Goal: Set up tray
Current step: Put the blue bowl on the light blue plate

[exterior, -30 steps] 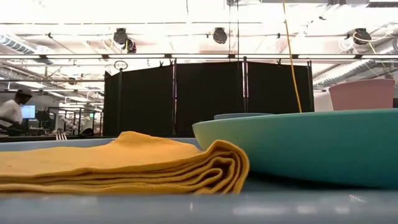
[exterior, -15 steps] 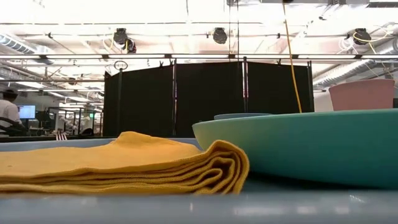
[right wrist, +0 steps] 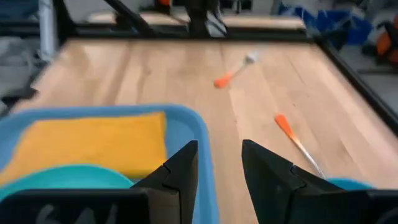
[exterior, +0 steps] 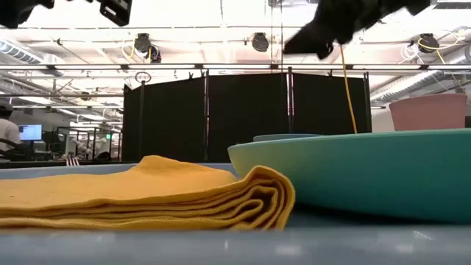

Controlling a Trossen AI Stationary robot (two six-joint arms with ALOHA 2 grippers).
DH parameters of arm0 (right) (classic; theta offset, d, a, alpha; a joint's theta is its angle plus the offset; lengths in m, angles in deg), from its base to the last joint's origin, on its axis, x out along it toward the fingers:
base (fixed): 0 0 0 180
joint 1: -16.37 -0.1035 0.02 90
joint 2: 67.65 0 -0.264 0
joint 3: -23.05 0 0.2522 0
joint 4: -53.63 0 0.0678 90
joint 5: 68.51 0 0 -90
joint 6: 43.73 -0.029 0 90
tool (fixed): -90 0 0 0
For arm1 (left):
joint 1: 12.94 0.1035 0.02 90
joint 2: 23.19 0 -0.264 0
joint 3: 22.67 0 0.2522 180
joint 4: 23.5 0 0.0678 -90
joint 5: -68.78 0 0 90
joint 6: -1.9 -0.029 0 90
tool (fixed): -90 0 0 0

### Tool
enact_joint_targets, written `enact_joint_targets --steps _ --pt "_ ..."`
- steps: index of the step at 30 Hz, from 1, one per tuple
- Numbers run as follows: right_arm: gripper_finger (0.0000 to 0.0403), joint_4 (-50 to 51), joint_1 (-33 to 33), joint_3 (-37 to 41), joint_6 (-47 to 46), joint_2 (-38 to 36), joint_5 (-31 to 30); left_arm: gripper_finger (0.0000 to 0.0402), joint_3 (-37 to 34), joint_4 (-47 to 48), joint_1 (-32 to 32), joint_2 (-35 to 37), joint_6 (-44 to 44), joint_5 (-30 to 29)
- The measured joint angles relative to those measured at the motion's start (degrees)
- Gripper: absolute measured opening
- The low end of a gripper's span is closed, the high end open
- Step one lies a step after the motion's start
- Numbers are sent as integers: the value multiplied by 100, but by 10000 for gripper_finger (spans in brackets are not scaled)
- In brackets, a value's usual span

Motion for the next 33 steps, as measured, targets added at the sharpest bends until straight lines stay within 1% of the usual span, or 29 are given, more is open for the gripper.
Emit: enact_joint_targets --steps 3,9,16,19,21,26,29,33 --pt "114 272 329 -60 87 226 286 63 -252 -221 65 208 47 58" --pt "114 1526 762 -679 356 897 276 63 -678 -230 347 555 115 38" --pt "114 3082 832 -1804 646 1558 -23 63 -915 -234 541 608 202 13" --pt "114 3671 832 -2149 639 1830 -154 62 -1036 -436 596 607 237 52" --pt "114 3802 830 -2214 638 1975 -163 63 -1133 -625 600 611 225 76" --pt "115 3840 890 -2214 534 2106 -200 62 -1252 -760 600 631 237 76" --pt "119 3818 953 -2203 510 2093 -35 63 -1298 -828 598 631 242 80" --pt "125 3881 943 -2207 493 2116 -4 63 -1314 -828 598 631 241 78"
